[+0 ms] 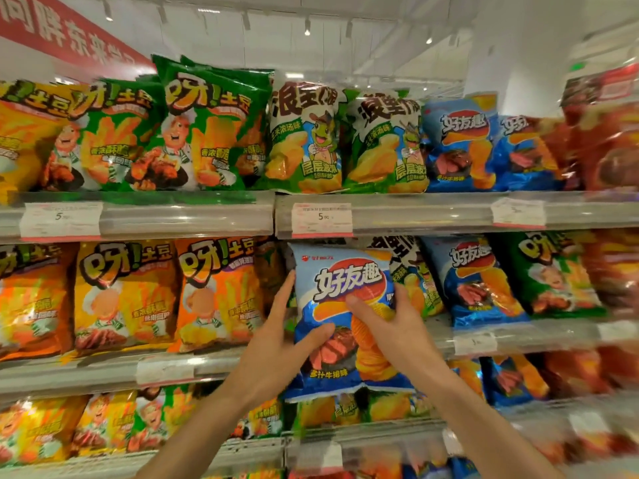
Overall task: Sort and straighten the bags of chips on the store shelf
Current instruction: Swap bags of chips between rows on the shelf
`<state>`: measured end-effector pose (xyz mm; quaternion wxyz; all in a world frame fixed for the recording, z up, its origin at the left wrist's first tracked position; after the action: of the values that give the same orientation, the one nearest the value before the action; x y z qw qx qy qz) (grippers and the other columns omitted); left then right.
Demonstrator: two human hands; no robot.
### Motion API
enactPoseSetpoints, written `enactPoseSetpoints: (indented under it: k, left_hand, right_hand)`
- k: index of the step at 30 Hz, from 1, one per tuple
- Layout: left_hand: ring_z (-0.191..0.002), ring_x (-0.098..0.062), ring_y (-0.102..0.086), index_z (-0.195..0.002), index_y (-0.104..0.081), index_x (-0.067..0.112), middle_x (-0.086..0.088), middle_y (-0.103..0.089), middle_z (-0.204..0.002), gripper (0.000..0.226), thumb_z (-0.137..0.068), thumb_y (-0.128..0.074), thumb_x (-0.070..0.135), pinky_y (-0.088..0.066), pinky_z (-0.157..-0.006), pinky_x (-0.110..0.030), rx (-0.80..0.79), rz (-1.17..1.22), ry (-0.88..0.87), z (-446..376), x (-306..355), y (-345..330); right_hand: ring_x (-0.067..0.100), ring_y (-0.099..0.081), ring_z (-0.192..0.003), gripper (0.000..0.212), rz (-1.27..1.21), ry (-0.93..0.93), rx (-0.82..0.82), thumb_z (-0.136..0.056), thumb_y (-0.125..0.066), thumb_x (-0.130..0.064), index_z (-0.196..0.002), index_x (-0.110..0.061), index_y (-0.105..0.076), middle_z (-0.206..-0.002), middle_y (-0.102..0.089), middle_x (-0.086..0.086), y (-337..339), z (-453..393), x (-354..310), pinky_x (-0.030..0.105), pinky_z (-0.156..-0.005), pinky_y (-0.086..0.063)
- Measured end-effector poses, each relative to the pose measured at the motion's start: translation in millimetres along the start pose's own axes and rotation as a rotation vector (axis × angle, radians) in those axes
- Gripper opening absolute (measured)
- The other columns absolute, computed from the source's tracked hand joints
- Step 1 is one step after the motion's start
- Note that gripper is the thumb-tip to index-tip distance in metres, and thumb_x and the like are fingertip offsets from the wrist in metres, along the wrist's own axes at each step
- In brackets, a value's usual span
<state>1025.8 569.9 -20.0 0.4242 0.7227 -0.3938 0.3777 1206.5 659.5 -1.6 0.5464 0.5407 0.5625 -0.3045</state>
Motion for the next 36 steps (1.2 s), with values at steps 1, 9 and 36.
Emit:
enactPoseSetpoints:
  k: [1,9,36]
  left_hand:
    - [-0.114,-0.002,-0.063,-0.141,-0.006,0.072,0.022,-0.053,-0.139,0.093,-0.077,-0.071,0.058,-0.057,-0.093,-0.033,0.010,0.004,0.001,-3,3,-10]
    - [-0.115,0.000,-0.062,-0.143,-0.015,0.067,0.031,-0.059,-0.129,0.091,-0.079,-0.075,0.044,-0.058,-0.085,-0.026,0.065,0.087,-0.030,-36,39,-146]
    - [-0.096,0.008,-0.065,-0.148,-0.013,0.060,0.024,-0.058,-0.128,0.088,-0.085,-0.070,0.035,-0.055,-0.067,-0.014,0.218,-0.009,0.062,-95,75,-323]
  right_hand:
    - [-0.018,-0.051,-0.085,0.069,0.001,0.005,-0.002,-0.080,-0.072,-0.055,-0.135,-0.032,-0.035,-0.103,-0.052,-0.032,11,-2,1,0.004,-0.069,-0.039]
    - [-0.005,-0.049,-0.117,0.093,-0.023,0.093,-0.015,-0.078,-0.073,-0.059,-0.150,-0.027,-0.024,-0.119,-0.048,-0.030,145,-30,38,0.020,-0.096,-0.039]
    - [0.043,-0.036,-0.132,0.123,0.625,-0.004,0.129,-0.072,-0.059,-0.080,-0.156,-0.015,0.004,-0.146,-0.031,0.021,373,-169,139,0.054,-0.103,-0.039]
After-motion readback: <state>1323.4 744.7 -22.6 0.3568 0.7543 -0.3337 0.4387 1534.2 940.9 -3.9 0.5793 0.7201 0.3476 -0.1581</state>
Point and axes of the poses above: each hand's wrist, its own z-axis away from the middle knuckle, its own y-axis out of the back of the hand, x = y × z, the point moved 2 cm from there along -z, towards the middle knuckle
